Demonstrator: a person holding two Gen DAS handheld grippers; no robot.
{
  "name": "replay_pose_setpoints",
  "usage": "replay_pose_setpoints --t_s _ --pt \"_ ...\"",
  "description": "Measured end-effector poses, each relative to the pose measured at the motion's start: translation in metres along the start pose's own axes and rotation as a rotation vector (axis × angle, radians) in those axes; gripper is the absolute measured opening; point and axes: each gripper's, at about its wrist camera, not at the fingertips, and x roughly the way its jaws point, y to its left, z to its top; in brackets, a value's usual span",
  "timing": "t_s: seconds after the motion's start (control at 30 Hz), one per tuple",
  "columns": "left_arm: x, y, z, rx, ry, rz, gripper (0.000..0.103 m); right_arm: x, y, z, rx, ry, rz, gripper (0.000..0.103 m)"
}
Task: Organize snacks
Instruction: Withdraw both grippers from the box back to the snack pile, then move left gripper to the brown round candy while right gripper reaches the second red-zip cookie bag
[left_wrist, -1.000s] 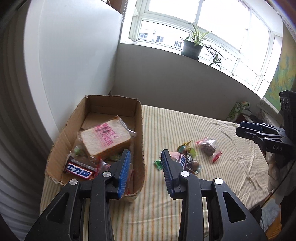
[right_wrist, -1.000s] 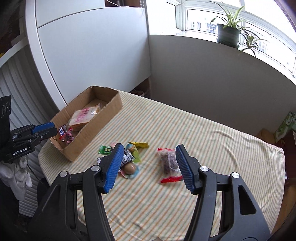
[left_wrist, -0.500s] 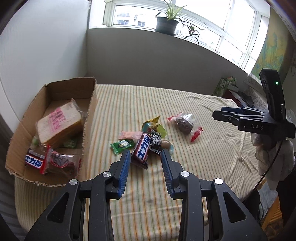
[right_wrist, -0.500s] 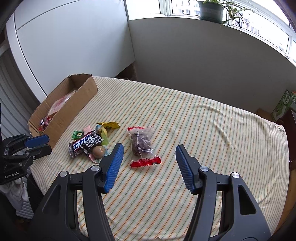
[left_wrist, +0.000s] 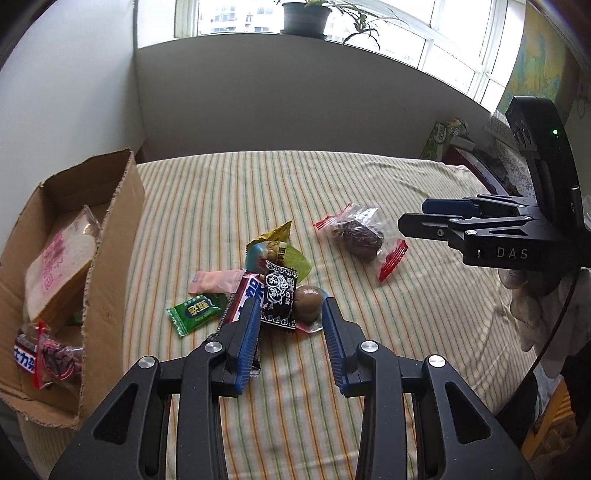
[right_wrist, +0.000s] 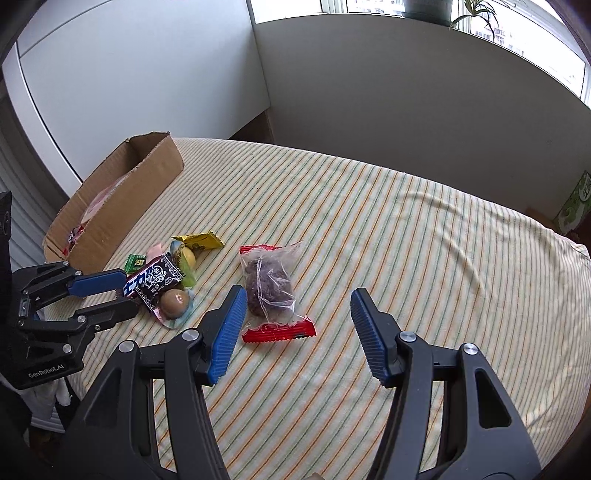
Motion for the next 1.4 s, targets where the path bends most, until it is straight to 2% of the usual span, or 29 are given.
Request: replay_pose_setpoints --t_s 0.13,0.37,0.6,0.87,1.03,1.13,1.2,1.4 --pt "0.006 0.007 0.002 -0.027 0.009 -0.01 0.032 0.002 -0.004 -0.001 0.01 -0.004 0.008 0.061" --pt "0.006 0.022 -0.003 -0.053 0.019 0.025 0.013 0.007 -0.005 -0.003 0.022 -0.004 0.022 0.061" --pt "0.02 0.015 0.006 -0.027 0.027 0.053 0.013 0.009 -0.004 -0.003 0.019 -0.004 0.027 0.061" --pt "0.035 -0.013 0.017 0.042 0.052 -0.014 0.013 0.01 -0.009 -0.004 0.028 0.0 0.029 0.061" --pt "0.034 -0.001 0.019 0.015 0.052 -0.002 0.014 0.008 -0.009 -0.004 0.022 -0.003 0.026 0.061" --pt "0.037 0.01 0.016 0.002 0.067 0.06 0.013 0.008 -0.01 -0.005 0.027 -0.004 0.029 0.061" --pt "0.039 0.021 0.011 -0.023 0.084 0.057 0.013 0.009 -0.011 -0.005 0.03 -0.003 0.032 0.061" --pt "0.028 0.023 0.004 -0.039 0.06 0.036 0.015 0.008 -0.008 -0.005 0.029 -0.004 0.036 0.061"
